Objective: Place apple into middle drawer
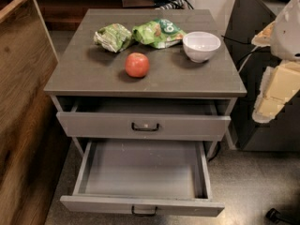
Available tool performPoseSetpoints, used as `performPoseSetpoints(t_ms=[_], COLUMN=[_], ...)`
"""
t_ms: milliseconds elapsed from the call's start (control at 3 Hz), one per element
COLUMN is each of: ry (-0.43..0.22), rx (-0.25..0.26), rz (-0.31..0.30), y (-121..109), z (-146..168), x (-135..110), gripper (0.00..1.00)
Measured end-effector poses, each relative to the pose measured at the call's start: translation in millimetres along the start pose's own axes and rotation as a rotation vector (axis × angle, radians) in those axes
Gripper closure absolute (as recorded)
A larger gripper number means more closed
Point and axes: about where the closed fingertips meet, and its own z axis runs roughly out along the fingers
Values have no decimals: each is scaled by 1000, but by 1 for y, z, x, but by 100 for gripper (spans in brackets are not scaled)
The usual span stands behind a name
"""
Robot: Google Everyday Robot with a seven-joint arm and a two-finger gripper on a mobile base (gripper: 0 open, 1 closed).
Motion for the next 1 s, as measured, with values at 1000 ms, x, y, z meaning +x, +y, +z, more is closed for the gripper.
performPoseSetpoints(t_ms=[1000], ry=[-215], rx=[48], rz=[47], y=[-44], z=[32], x=[-43], gripper=[0])
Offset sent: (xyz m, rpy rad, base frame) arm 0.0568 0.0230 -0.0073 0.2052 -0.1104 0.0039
